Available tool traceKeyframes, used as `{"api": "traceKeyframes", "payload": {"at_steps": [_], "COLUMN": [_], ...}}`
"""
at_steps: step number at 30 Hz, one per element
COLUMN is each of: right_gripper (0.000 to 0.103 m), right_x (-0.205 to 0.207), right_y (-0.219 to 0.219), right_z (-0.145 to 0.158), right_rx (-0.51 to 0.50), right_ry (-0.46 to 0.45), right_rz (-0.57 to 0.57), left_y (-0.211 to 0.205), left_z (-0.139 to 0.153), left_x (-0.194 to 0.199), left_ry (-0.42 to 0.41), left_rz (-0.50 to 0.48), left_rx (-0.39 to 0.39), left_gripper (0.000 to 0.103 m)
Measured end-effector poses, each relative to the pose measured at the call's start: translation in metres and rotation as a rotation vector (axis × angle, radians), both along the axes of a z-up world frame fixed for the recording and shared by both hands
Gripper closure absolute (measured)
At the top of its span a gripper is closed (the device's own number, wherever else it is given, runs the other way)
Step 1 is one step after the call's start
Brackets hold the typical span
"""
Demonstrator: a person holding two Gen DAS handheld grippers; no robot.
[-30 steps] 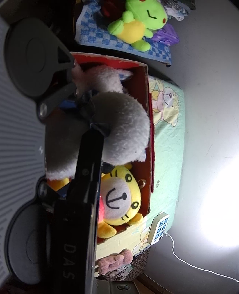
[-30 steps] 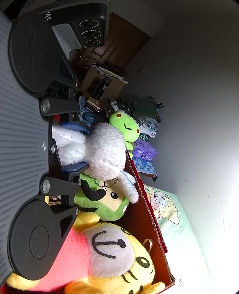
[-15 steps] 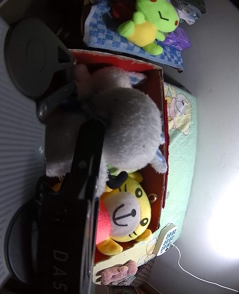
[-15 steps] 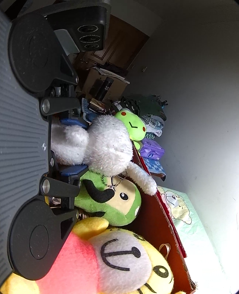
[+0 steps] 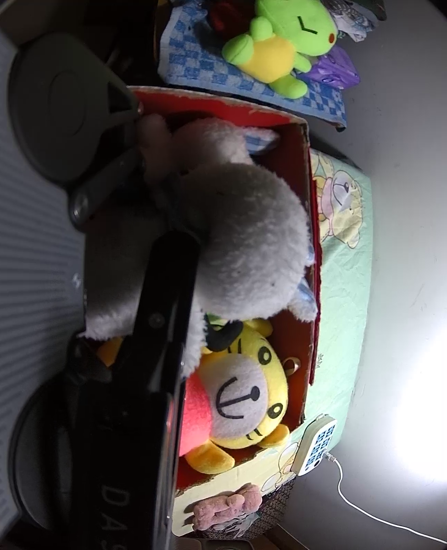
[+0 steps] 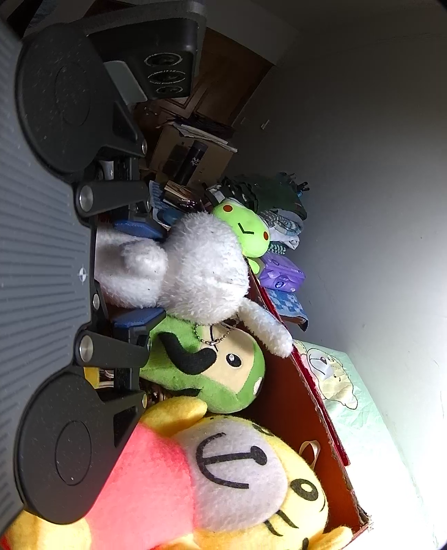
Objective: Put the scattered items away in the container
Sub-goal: 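Lower the white bear into the box beside the green plush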
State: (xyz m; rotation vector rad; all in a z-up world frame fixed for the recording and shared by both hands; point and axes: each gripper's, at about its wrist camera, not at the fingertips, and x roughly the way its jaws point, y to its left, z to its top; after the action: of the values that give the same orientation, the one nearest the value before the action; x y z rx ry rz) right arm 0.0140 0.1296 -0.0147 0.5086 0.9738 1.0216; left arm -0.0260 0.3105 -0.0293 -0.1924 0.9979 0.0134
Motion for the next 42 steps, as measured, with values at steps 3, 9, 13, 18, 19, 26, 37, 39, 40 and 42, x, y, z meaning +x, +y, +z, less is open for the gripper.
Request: {"api": "traceKeyframes", "payload": {"at_steps": [3,9,13,18,19,26,37,39,40,42], "right_gripper": [0.056,0.052,0.05,0.05,0.05,0.052,0.061,0.061,0.061,0.061], "right_x": [0.0,-0.001,-0.002,-0.005,-0.005,-0.005,-0.003,-0.005,-0.006,-0.005], "right_y": [-0.003,-0.008,-0.011,-0.016,-0.018,-0.034,-0.032,-0.03,-0.029,-0.028], "right_z": [0.001,0.003,0.005,0.009,0.009,0.01,0.003,0.002,0.001,0.001], "right_rx": [-0.003,-0.007,-0.008,-0.009,-0.007,0.009,0.003,0.002,0.001,0.001], "right_ry": [0.001,-0.005,-0.012,-0.032,-0.034,-0.032,0.022,0.028,0.027,0.03], "right_rz": [-0.008,-0.024,-0.032,-0.041,-0.044,-0.074,-0.07,-0.058,-0.053,-0.051], "left_y": [0.0,0.001,0.001,0.0,0.0,-0.003,-0.003,-0.004,-0.003,-0.003], "left_z": [0.0,0.001,0.001,0.001,0.001,-0.002,-0.001,-0.001,-0.001,-0.002], "left_x": [-0.001,-0.001,-0.002,-0.002,-0.002,-0.001,-0.005,-0.005,-0.005,-0.006], "left_ry": [0.002,0.013,0.019,0.025,0.027,0.034,0.044,0.048,0.049,0.051], "left_rz": [0.003,0.019,0.029,0.036,0.037,0.042,0.045,0.047,0.049,0.054], "left_rx": [-0.004,-0.011,-0.013,-0.009,-0.007,0.008,0.027,0.032,0.033,0.032], "left_gripper": [0.014,0.012,0.011,0.01,0.009,0.006,0.008,0.008,0.008,0.008]}}
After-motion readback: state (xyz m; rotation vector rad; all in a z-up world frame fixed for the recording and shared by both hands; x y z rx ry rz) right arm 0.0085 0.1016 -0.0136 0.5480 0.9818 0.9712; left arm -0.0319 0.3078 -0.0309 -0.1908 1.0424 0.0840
